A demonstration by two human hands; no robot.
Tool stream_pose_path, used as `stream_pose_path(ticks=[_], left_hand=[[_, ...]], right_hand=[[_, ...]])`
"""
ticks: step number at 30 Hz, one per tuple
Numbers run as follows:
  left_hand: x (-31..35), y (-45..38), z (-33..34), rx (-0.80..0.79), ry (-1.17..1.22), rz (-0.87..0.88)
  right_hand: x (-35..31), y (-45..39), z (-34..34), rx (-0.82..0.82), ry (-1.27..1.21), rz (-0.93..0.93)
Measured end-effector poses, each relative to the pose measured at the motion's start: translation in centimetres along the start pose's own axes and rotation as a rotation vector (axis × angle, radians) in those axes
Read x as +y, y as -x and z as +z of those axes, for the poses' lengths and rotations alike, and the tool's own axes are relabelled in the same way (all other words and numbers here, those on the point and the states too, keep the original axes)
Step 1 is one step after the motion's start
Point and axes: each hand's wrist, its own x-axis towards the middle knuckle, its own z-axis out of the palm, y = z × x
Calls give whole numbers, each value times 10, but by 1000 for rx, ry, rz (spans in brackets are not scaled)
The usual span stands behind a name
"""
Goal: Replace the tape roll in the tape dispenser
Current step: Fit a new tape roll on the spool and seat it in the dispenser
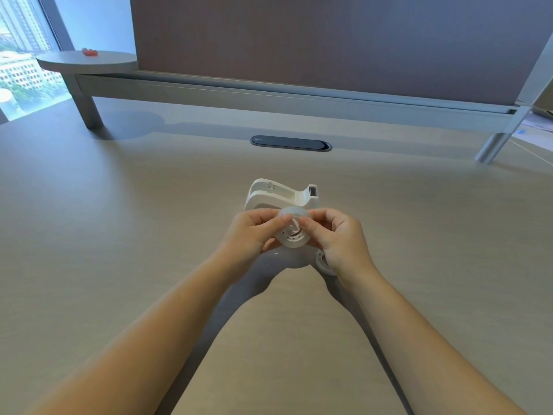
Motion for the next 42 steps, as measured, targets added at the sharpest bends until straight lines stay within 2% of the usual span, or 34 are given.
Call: stream_pose_path(ticks=[5,16,21,28,42], left_hand=[[2,2,-1,-54,8,-53],[1,2,-1,-50,-73,-34],[1,2,-2,2,-105,-3],[1,1,-4,-22,-100,2],[0,1,-2,-4,-129,26]], right_hand=[[0,1,-1,33,10,12],[-1,-1,-3,-1,80,35],[-2,0,-2,-17,168,22],[-4,1,-3,-85,99,64],[-2,0,0,-19,162,58]])
